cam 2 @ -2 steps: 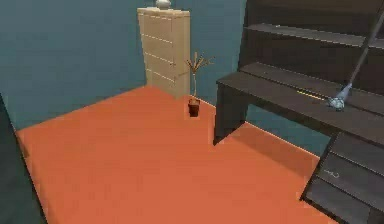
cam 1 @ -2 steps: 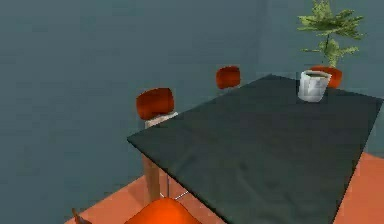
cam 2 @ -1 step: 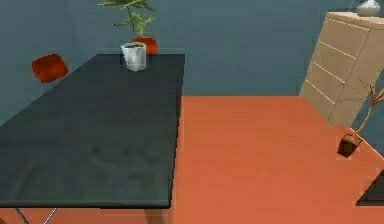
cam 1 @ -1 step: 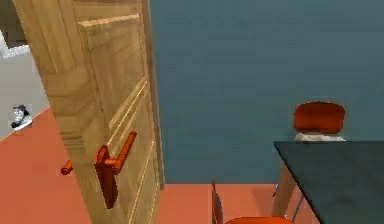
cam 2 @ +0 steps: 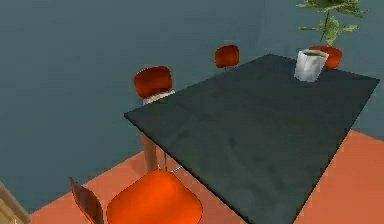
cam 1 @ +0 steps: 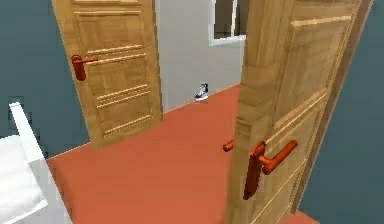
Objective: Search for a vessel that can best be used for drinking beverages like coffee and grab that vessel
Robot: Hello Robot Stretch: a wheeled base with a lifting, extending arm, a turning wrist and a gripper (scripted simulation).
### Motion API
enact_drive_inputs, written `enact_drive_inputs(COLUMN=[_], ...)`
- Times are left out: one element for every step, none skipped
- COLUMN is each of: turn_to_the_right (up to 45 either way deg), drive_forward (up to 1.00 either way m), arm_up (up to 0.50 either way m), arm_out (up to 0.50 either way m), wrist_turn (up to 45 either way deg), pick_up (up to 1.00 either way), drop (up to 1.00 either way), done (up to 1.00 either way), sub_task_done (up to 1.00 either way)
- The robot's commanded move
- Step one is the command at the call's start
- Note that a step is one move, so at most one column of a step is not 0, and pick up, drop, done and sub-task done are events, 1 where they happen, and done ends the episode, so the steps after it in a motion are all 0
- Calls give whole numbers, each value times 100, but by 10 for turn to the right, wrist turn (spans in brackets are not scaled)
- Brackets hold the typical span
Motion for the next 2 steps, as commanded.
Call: enact_drive_inputs(turn_to_the_right=[-150, 0], drive_forward=[0, 65], arm_up=[0, 0], arm_out=[0, 0], wrist_turn=[0, 0], pick_up=[0, 0], drop=[0, 0], done=[0, 0], sub_task_done=[0, 0])
